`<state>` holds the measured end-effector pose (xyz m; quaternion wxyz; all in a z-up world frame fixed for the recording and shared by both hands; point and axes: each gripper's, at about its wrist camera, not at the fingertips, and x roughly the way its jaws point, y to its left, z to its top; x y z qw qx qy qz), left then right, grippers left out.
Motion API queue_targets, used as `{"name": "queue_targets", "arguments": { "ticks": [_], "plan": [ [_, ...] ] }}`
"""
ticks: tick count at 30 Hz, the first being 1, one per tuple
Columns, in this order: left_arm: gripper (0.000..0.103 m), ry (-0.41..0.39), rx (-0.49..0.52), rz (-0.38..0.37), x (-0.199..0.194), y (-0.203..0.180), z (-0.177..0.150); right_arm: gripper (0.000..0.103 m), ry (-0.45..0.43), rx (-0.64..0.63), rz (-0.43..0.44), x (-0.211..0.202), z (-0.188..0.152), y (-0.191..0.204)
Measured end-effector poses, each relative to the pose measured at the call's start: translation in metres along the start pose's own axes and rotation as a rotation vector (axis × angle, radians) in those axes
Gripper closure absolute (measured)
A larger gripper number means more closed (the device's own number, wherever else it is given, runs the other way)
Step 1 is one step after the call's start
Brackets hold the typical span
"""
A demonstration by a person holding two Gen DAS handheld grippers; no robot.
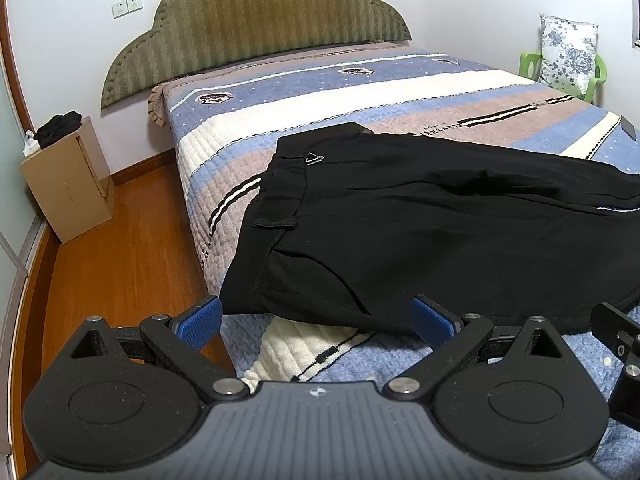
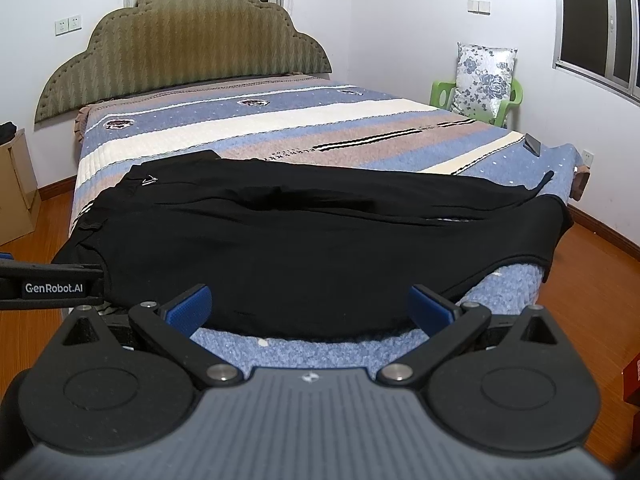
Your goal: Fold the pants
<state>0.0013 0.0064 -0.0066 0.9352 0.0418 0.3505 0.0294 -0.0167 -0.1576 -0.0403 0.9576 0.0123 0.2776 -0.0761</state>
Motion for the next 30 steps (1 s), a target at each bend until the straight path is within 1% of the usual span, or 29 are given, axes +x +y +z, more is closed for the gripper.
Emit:
{"name": "queue_targets", "arguments": {
  "ticks": [30],
  "plan": [
    [0.002, 0.004, 0.002, 0.004, -0.0050, -0.0008, -0.0013, 0.000, -0.005, -0.002, 0.008, -0.0080, -0.0035, 0.0003]
  ]
}}
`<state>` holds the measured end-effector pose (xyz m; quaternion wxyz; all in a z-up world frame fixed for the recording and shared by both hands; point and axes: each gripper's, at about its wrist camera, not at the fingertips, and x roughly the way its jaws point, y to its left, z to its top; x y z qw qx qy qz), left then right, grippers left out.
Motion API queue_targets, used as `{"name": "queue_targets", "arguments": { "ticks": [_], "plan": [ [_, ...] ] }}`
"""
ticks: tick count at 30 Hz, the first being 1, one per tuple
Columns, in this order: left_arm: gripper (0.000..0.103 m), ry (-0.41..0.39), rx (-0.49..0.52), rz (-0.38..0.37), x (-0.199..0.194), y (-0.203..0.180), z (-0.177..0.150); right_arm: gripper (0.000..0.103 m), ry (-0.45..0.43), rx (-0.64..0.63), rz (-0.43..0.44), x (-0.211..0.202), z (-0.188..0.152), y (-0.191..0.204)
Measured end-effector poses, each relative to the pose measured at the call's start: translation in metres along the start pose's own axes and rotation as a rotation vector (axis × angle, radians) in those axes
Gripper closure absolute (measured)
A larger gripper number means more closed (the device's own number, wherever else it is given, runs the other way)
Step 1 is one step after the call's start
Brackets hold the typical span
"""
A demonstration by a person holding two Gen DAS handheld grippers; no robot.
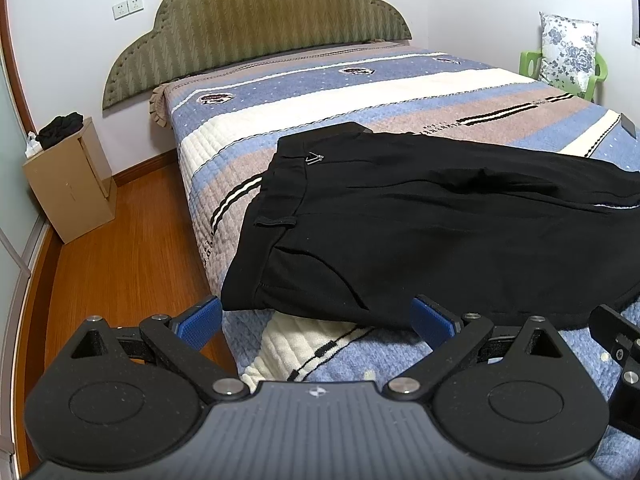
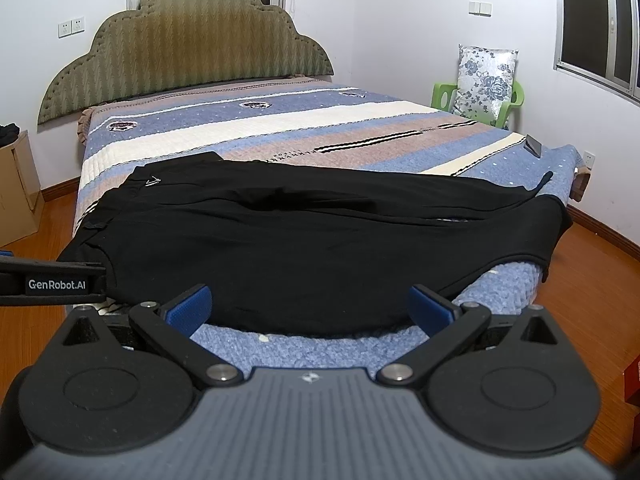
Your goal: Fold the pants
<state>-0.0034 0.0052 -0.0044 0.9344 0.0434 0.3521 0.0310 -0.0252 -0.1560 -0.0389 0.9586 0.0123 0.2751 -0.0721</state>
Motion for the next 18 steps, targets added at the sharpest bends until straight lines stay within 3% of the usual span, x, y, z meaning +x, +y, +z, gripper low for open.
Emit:
{"name": "queue_targets", "arguments": {
  "ticks": [7, 13, 18],
  "plan": [
    [0.002, -0.002, 0.027, -0.021, 0.002, 0.003, 0.004, 0.000, -0.028, -0.026, 0.012, 0.000, 0.004, -0.006],
    [0.002, -0.031, 0.080, -0.032, 0.016, 0.018, 0.024, 0.000, -0.146, -0.154, 0.074, 0.002, 0.026, -0.025],
    [0.002, -0.021, 0.065, -0.052, 0.040, 0.037, 0.050, 0.000, -0.187, -0.191, 0.185, 0.023, 0.061, -0.051]
  ]
}}
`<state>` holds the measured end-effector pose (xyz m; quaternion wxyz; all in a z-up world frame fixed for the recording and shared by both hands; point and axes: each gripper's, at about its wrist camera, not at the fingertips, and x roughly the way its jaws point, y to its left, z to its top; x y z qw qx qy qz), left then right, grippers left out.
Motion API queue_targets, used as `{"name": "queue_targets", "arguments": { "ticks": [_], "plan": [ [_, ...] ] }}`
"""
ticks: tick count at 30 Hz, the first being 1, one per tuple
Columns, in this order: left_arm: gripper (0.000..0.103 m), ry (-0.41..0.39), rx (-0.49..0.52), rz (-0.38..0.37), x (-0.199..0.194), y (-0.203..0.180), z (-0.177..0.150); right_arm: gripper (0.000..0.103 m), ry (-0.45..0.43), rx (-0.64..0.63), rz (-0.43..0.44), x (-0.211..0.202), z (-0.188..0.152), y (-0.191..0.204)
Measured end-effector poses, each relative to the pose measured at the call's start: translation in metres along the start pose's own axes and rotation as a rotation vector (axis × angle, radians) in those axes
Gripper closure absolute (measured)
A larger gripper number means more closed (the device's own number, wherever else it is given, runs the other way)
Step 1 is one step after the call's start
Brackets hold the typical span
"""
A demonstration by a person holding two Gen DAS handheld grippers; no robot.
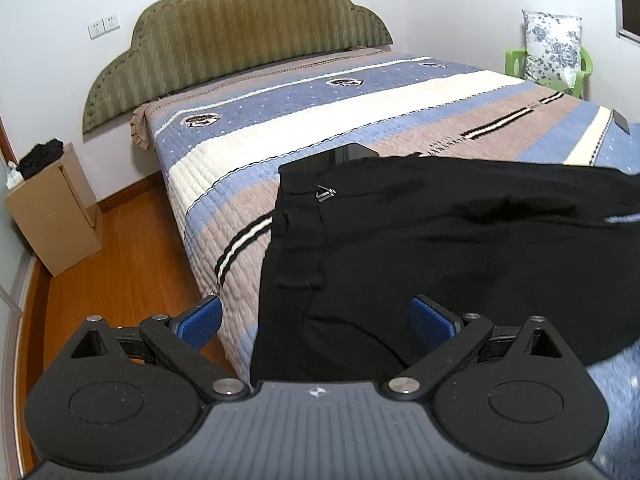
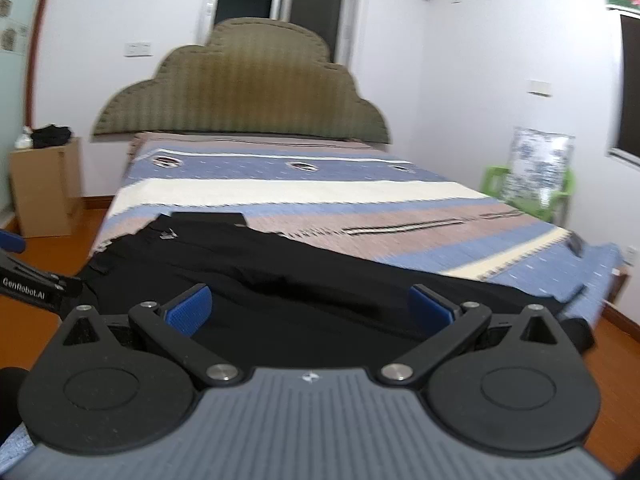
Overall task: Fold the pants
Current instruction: 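Grasp the trouser waistband with the left gripper while the right gripper grasps the waistband corner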
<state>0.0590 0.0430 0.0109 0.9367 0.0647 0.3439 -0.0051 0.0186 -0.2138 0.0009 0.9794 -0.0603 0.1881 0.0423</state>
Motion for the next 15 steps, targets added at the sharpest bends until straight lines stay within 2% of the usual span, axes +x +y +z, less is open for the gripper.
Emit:
{"name": "queue_targets", "arguments": {
  "ticks": [2, 5, 9, 11, 15],
  "plan": [
    [0.002, 0.006, -0.009, -0.010, 0.012, 0.008, 0.011, 0.000, 0.031, -0.021, 0.039, 0.017, 0.009, -0.009],
    [0.002, -0.001, -0.029, -0.013, 0.032, 0.020, 0.031, 0.000, 0.054, -0.064, 0.037, 0.046, 0.022, -0.016],
    [0.002, -0.001, 0.009, -0.013, 0.070, 0.028, 0.060, 0.000, 0.060, -0.132, 0.056, 0.091, 0.041, -0.026],
    [0.002, 0.012, 0.024, -0.004, 0.090, 0.030, 0.073, 0.000, 0.075, -0.163, 0.068, 0.117, 0.050, -0.029],
    [0.002, 0.055, 0.015, -0.031, 0.128, 0.038, 0.100, 0.000, 0.134, -0.174, 0.105, 0.178, 0.070, -0.037]
  ]
}}
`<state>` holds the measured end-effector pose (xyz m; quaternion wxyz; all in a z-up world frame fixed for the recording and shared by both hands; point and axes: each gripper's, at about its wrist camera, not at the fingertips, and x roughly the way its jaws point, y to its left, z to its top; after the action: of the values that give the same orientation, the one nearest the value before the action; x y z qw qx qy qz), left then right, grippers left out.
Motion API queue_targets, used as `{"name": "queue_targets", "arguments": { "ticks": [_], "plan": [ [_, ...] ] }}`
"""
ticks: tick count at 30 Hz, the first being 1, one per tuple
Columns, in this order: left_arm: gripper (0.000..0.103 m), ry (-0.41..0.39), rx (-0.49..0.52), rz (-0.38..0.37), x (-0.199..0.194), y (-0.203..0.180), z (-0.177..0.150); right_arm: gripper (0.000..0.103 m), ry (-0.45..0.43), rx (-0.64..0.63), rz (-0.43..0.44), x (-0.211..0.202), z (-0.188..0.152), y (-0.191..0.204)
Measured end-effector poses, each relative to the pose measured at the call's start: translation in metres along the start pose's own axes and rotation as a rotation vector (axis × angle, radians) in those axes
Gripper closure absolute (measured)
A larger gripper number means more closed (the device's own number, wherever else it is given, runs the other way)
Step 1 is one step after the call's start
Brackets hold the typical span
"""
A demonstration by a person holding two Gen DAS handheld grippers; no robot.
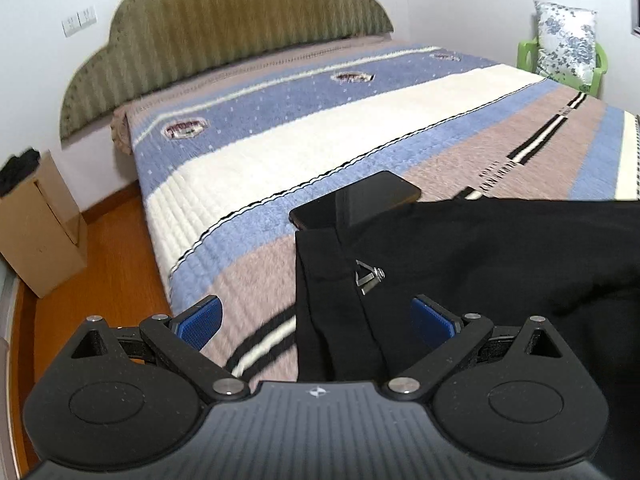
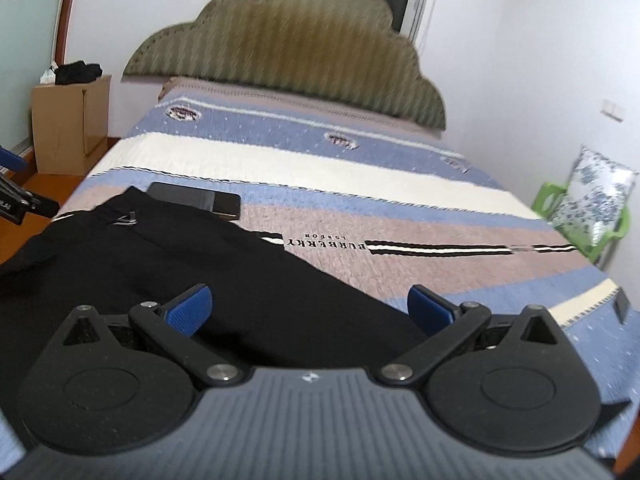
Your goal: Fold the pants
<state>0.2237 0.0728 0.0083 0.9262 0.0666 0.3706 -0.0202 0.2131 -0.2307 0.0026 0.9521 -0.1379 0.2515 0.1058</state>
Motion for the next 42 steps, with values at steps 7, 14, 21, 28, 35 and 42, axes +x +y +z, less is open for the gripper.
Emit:
{"name": "queue_targets", "arguments": {
  "ticks": [7, 14, 21, 28, 35, 42],
  "plan": [
    [0.002, 0.144, -0.047, -0.185, 0.066, 0.032, 0.039, 0.009, 0.048, -0.049, 0.106, 0.094, 0.023, -0.030],
    [0.002, 0.227, -0.101, -0.296, 0.114, 0.054, 0.056, 0.019, 0.133, -0.092, 0.263, 0.166, 0.027, -0.056],
    [0.002, 0.342, -0.145, -0.398, 0.156, 0.061, 0.063, 0.021, 0.186, -0.093, 0.374, 0.203, 0.022, -0.074],
    [0.003, 0.359, -0.101, -0.443, 0.170, 0.043, 0.063, 0.030, 0.249, -0.066, 0.434, 0.220, 0.015, -0.094],
    [0.036, 0.311, -0.073, -0.399, 0.168, 0.037, 0.061, 0.033, 0.345, -0.025, 0.431, 0.245, 0.000, -0.111],
    [0.067, 0.297, -0.132, -0.445, 0.164, 0.039, 0.059, 0.058, 0.374, -0.003, 0.476, 0.254, -0.008, -0.107]
  ]
}}
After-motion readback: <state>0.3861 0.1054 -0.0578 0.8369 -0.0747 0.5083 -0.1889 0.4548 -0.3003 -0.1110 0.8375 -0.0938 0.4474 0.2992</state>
